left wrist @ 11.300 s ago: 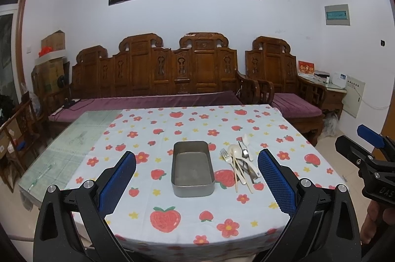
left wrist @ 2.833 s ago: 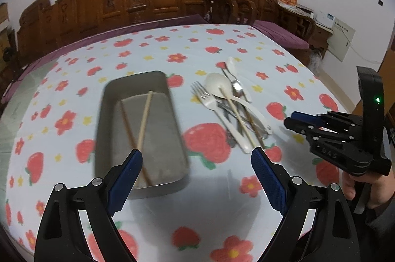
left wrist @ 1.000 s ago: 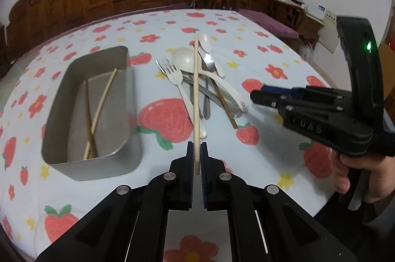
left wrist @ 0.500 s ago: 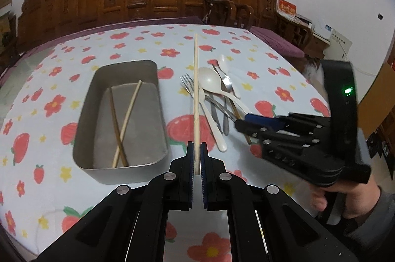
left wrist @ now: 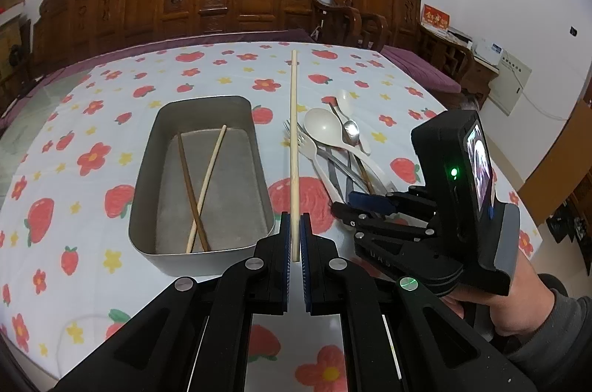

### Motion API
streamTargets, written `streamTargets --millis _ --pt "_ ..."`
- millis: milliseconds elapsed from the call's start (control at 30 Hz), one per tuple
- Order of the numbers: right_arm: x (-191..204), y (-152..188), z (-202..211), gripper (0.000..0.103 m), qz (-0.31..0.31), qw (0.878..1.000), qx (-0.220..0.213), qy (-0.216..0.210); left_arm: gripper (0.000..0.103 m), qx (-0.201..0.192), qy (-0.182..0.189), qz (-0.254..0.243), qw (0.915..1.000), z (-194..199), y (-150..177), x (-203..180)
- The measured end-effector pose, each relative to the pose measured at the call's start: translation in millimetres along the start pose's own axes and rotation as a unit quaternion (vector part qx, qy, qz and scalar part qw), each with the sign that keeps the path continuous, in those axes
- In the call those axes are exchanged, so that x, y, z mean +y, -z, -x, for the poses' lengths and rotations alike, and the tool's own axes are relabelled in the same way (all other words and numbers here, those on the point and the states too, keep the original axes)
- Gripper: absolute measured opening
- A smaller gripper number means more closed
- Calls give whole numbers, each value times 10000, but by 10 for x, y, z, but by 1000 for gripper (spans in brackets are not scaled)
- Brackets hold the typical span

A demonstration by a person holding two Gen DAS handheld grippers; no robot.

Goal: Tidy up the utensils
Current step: 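Lower the chopstick into the tray and open the left gripper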

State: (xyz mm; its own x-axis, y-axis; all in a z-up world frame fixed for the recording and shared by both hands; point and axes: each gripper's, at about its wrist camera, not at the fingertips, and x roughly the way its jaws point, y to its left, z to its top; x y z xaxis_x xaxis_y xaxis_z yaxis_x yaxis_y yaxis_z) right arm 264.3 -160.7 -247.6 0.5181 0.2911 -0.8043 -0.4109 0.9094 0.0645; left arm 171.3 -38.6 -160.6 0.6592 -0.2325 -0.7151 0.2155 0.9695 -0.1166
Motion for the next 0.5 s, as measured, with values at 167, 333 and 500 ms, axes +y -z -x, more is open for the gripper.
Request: streamTargets --millis 167,333,500 --pt "25 46 9 17 10 9999 84 77 4 -47 -31 -19 10000 52 -11 -7" --pt "26 72 55 13 -26 10000 80 30 4 -89 -67 -9 9999 92 -23 12" --pt "18 69 170 13 -77 9999 -44 -60 4 -122 -121 -2 9999 109 -48 63"
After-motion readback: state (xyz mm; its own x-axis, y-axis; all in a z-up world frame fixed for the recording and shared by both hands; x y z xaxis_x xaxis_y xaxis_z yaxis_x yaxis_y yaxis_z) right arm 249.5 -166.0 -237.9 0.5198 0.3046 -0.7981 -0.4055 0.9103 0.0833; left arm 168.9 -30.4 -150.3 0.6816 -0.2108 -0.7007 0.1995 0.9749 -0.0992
